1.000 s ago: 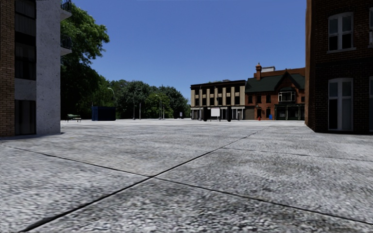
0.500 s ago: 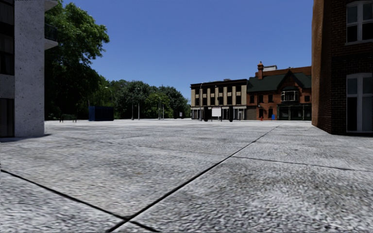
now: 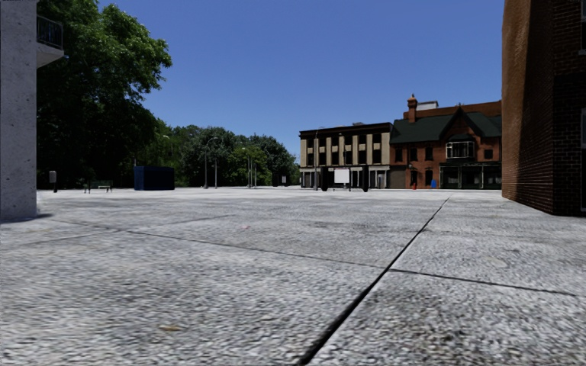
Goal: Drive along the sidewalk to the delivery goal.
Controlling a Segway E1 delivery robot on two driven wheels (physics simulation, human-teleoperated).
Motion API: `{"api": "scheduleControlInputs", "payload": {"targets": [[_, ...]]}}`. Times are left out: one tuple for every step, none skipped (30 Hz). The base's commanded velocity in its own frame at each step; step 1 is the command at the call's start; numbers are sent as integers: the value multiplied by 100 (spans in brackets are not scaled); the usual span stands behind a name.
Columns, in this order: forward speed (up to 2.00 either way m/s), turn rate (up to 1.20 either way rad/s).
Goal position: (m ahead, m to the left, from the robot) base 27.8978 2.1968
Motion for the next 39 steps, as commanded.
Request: {"api": "scheduleControlInputs", "payload": {"targets": [[200, 0], [200, 0], [200, 0], [200, 0], [200, 0], [200, 0], [200, 0], [200, 0], [200, 0], [200, 0], [200, 0], [200, 0], [200, 0], [200, 0], [200, 0], [200, 0], [200, 0], [200, 0], [200, 0], [200, 0], [200, 0], [200, 0], [200, 0], [200, 0], [200, 0], [200, 0], [200, 0], [200, 0], [200, 0], [200, 0], [200, 0], [200, 0], [200, 0], [200, 0], [200, 0], [200, 0], [200, 0], [200, 0], [200, 0]]}}
